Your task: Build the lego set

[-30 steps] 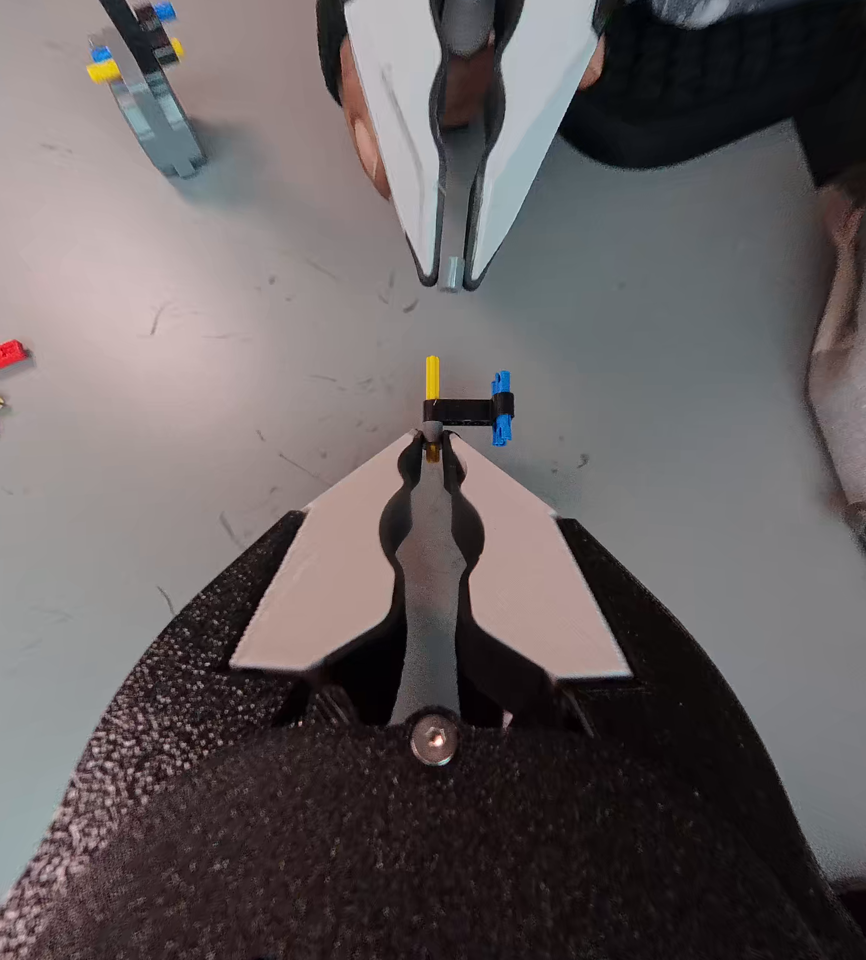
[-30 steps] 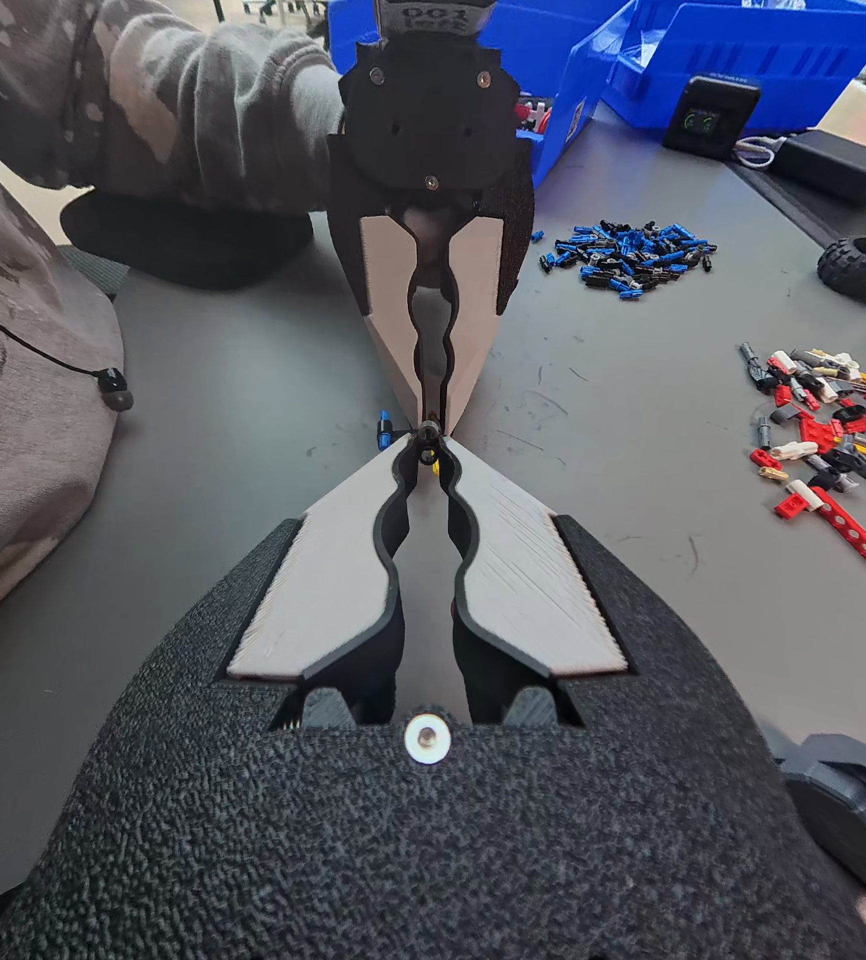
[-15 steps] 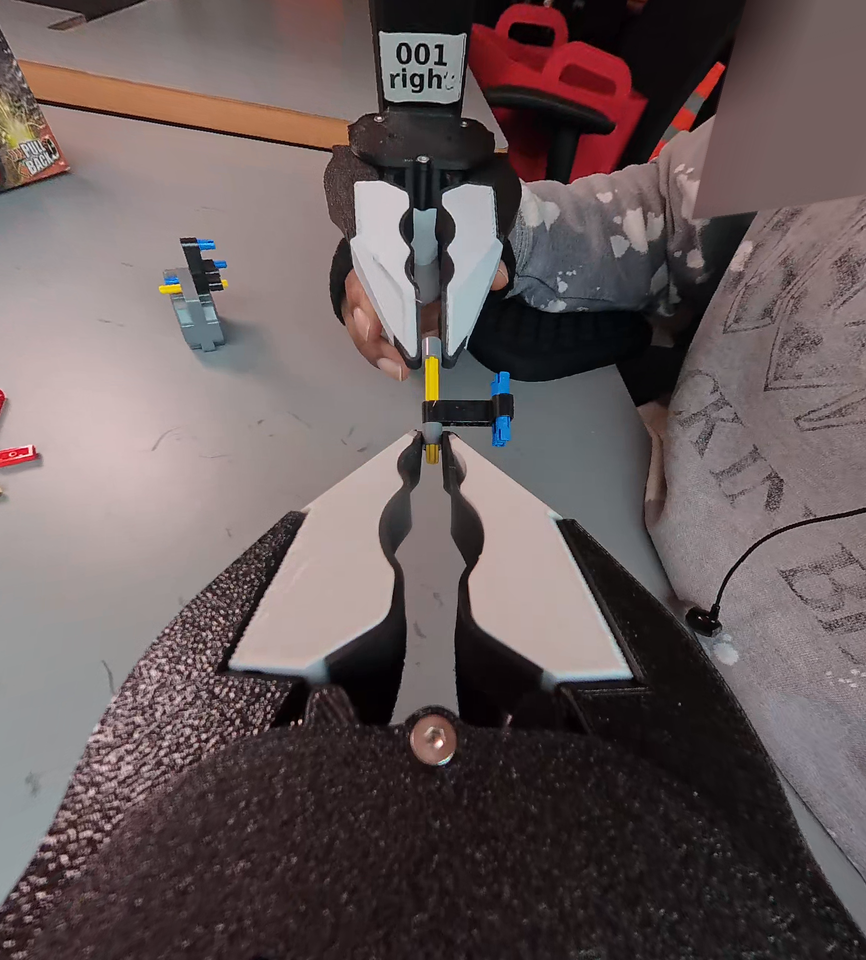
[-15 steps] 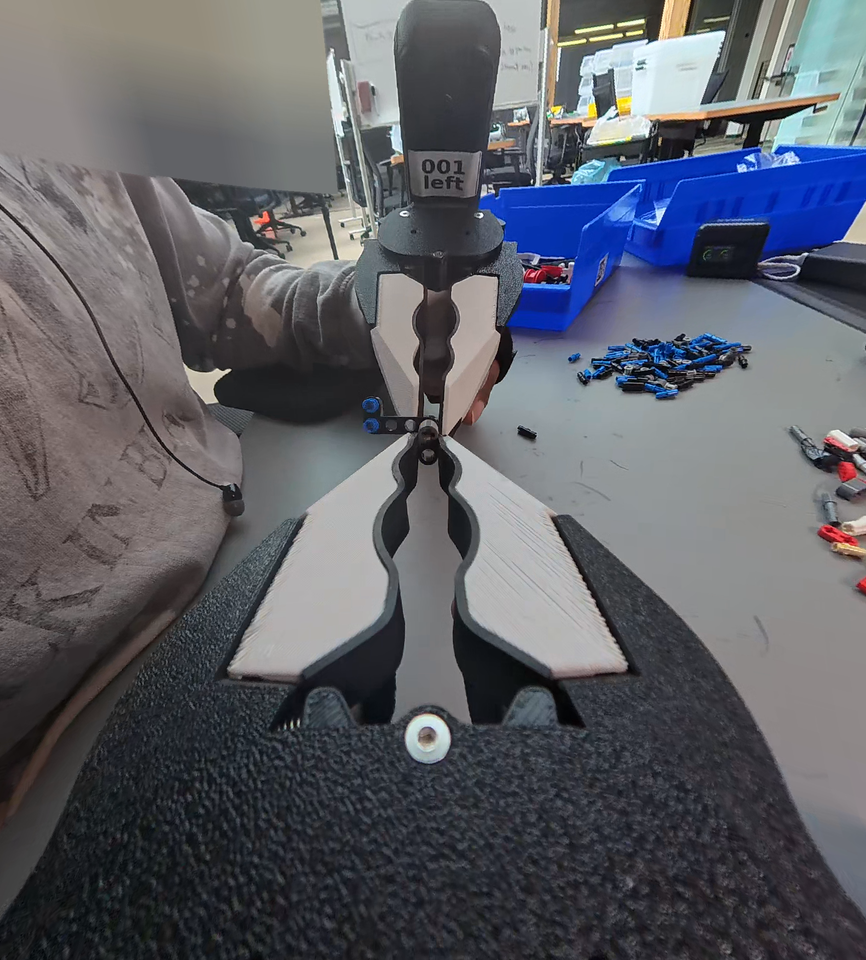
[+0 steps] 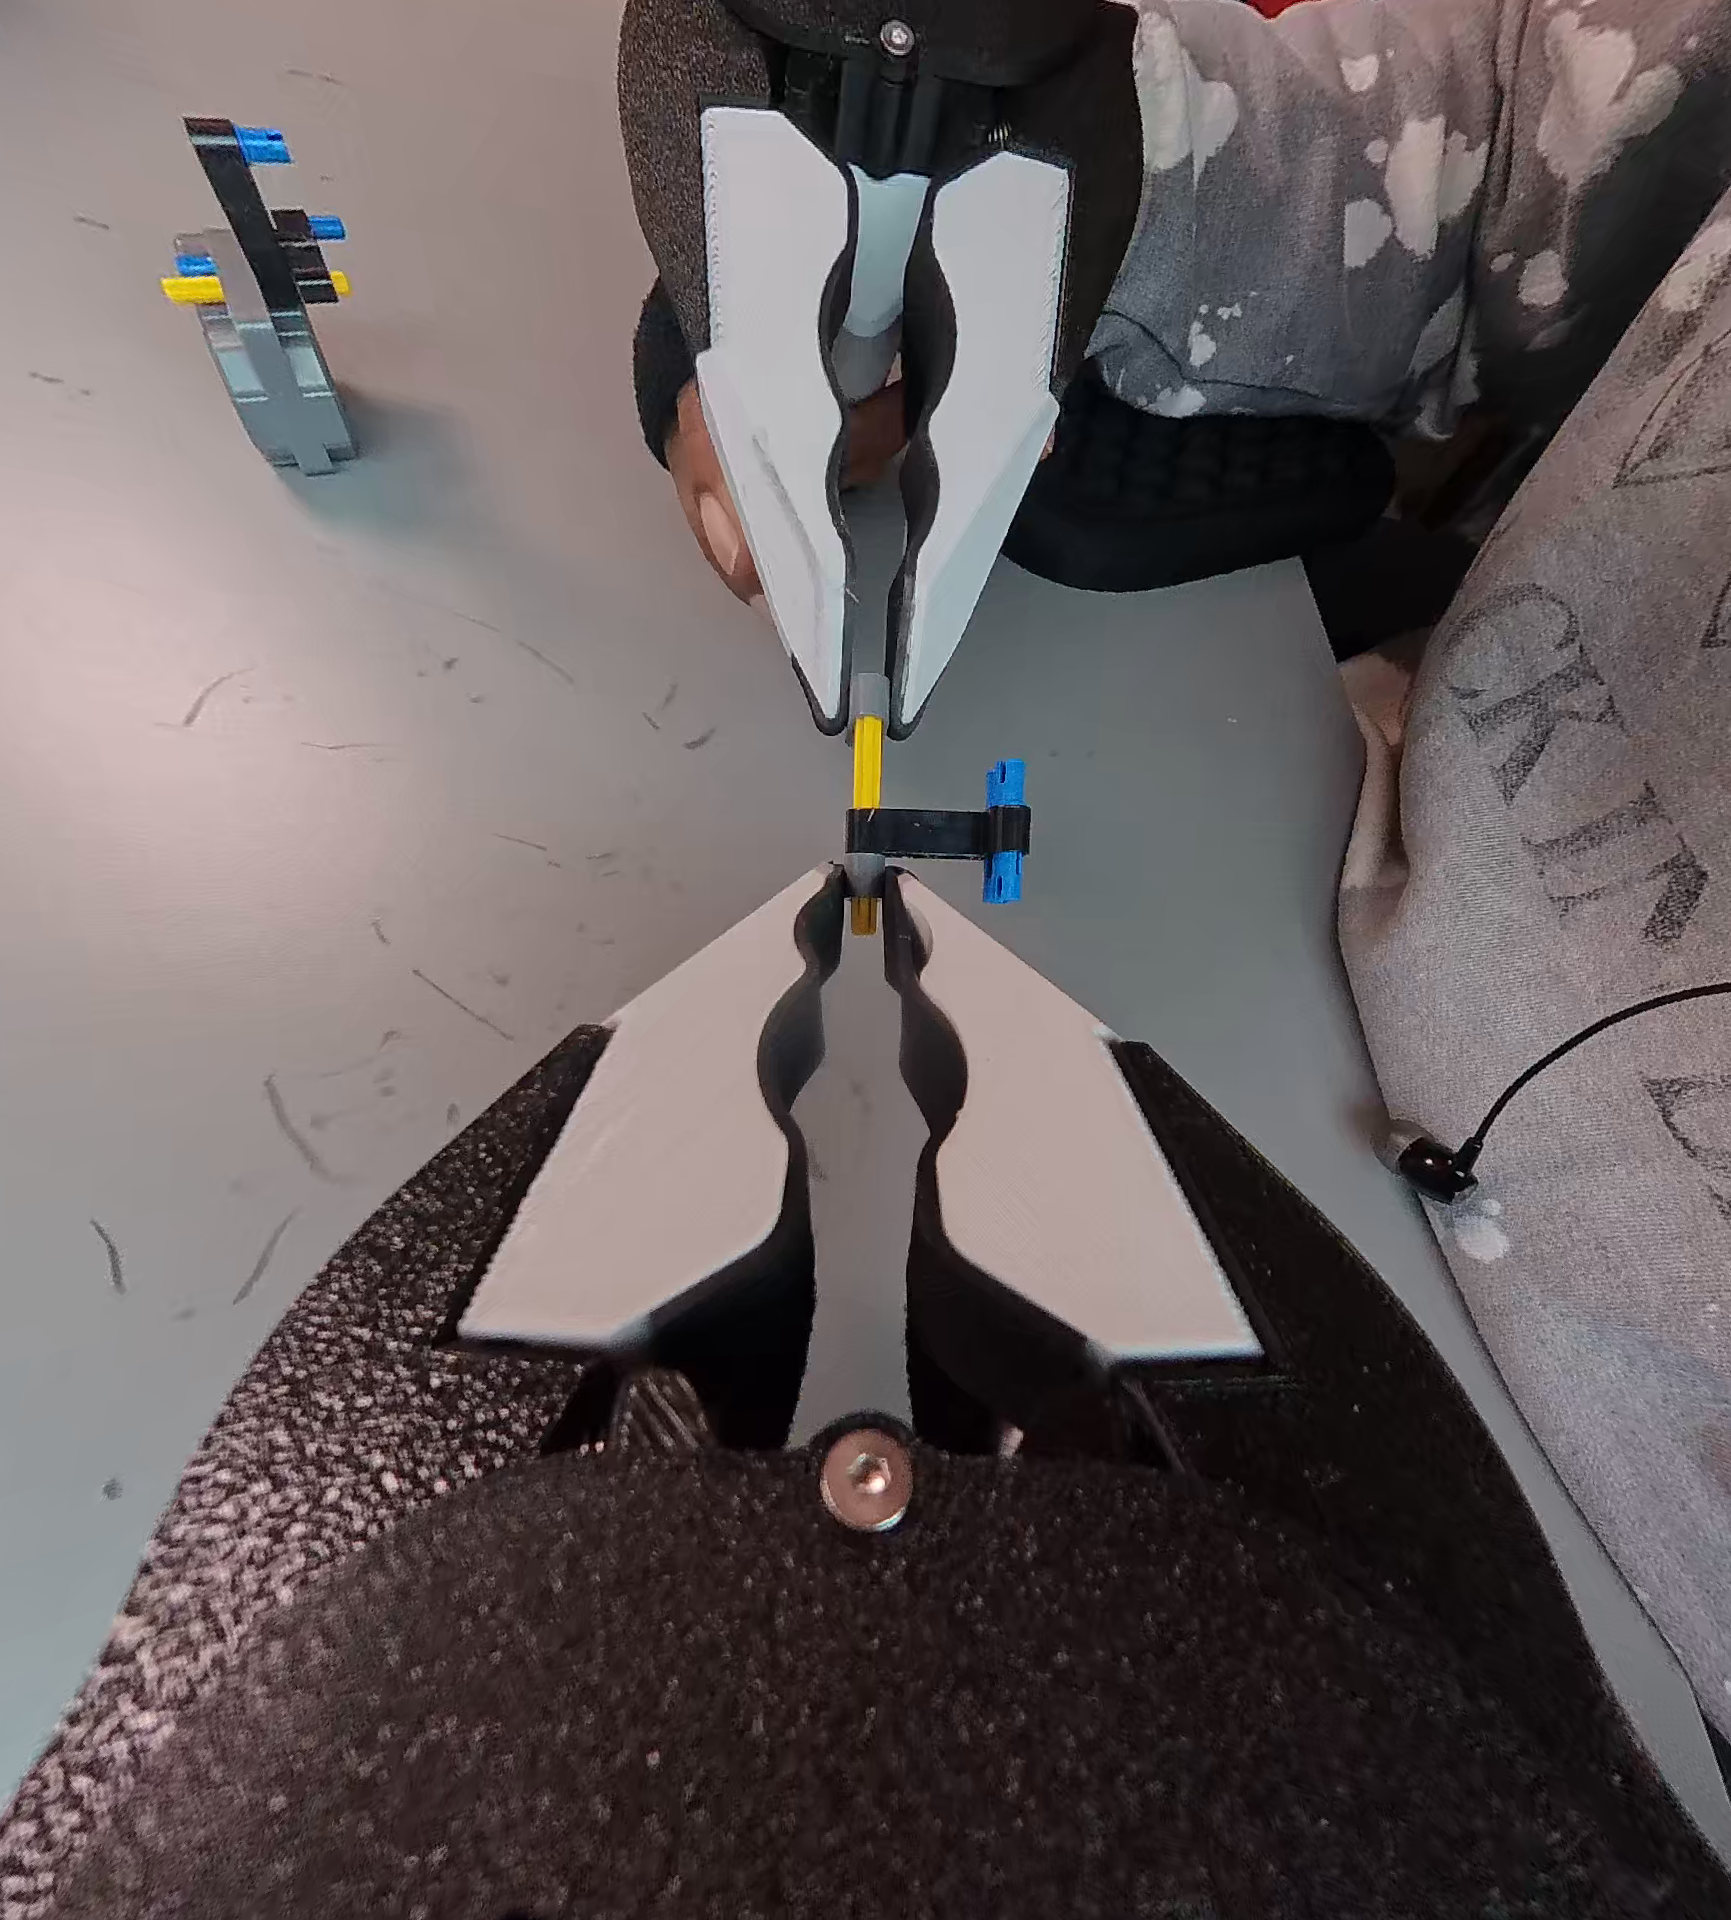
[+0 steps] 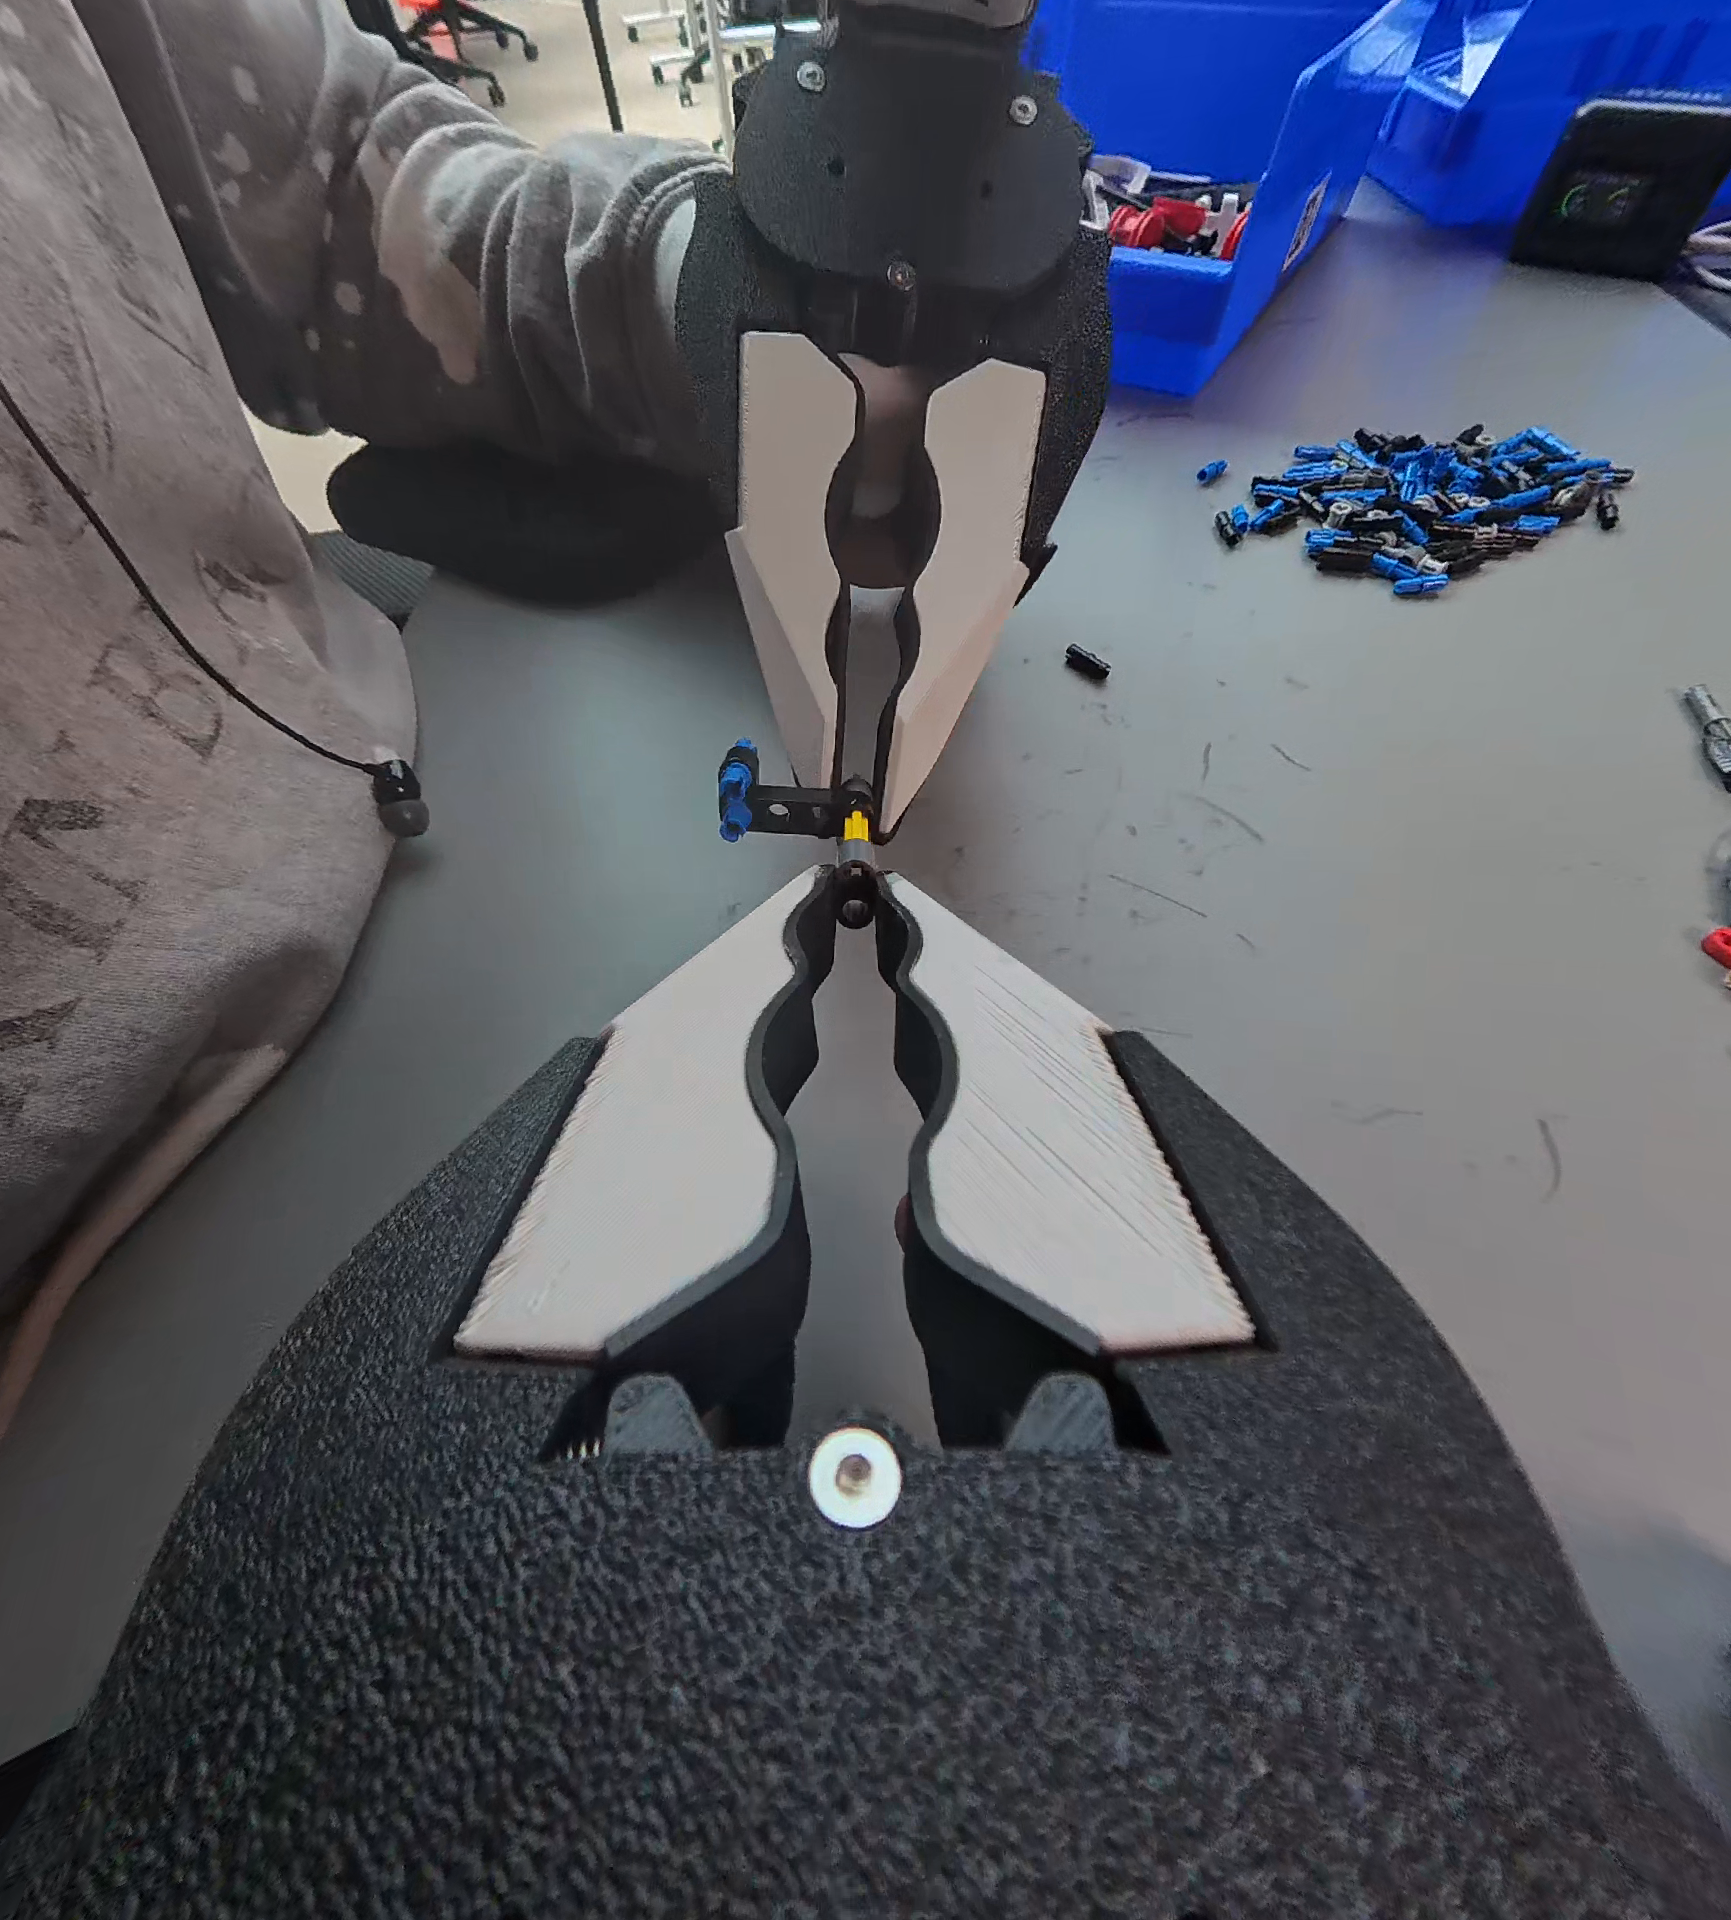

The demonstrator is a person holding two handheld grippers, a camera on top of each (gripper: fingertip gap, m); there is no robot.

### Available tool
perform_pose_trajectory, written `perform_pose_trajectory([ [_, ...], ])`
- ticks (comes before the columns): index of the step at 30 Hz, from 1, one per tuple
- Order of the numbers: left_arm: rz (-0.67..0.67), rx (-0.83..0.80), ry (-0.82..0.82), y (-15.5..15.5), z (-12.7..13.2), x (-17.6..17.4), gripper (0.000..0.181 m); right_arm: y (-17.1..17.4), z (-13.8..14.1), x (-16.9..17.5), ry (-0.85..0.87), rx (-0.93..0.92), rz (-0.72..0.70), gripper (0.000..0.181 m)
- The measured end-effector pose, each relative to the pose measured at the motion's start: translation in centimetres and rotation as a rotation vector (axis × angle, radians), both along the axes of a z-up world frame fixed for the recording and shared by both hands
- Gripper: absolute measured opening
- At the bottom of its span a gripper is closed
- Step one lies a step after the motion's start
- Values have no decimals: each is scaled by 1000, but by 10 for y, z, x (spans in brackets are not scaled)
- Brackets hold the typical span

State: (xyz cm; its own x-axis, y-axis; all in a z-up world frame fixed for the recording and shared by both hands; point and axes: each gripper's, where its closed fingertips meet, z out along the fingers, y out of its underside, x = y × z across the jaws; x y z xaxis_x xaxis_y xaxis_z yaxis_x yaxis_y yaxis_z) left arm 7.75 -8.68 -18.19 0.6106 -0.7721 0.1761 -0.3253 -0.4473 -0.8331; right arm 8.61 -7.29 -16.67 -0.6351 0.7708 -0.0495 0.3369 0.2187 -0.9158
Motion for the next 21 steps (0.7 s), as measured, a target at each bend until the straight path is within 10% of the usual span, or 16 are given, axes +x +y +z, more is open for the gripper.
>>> perform_pose_trajectory([
  [13, -30, 17, 71, -4, 5, 13, 7, -15, -19, -1, -72, 103, 45, 7],
  [21, 15, -117, 325, -9, -40, -22, 7, -5, -31, -3, -104, 188, 5, 7],
])
